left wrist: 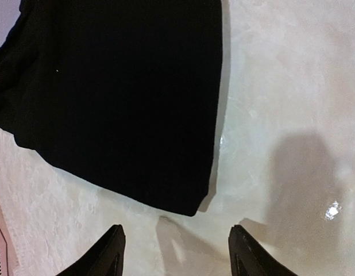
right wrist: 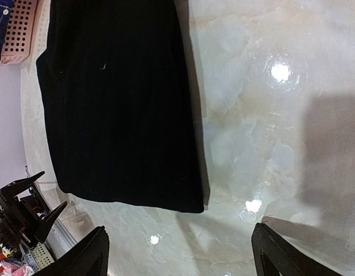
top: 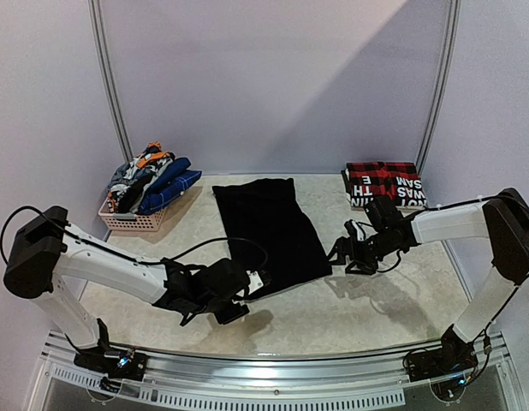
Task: Fold and stack the mixed laundry pile
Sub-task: Pick up the 2/3-rectangle-folded T-shirt from the center of the board, then fold the 2/3-rectangle-folded T-shirt at the center of the board.
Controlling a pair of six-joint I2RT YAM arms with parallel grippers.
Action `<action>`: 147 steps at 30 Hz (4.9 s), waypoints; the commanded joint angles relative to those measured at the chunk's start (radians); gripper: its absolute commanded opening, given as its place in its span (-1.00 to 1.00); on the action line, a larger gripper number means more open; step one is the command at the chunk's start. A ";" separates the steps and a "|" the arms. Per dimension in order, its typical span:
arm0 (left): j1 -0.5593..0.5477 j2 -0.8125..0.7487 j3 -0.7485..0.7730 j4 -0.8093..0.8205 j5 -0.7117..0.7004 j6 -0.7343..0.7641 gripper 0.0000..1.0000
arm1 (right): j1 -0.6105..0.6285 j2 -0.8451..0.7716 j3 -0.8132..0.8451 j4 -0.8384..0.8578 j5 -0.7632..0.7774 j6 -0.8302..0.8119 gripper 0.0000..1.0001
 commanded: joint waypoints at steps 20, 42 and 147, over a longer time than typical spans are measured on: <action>-0.015 0.044 0.018 0.021 0.044 0.029 0.15 | -0.014 0.147 0.025 0.105 -0.121 0.044 0.25; -0.012 0.124 0.041 0.067 0.009 0.059 0.03 | -0.013 0.220 0.051 0.113 -0.181 0.019 -0.65; -0.043 -0.192 0.367 -0.338 0.030 -0.037 -1.00 | 0.041 -0.239 0.420 -0.510 0.271 -0.069 -1.00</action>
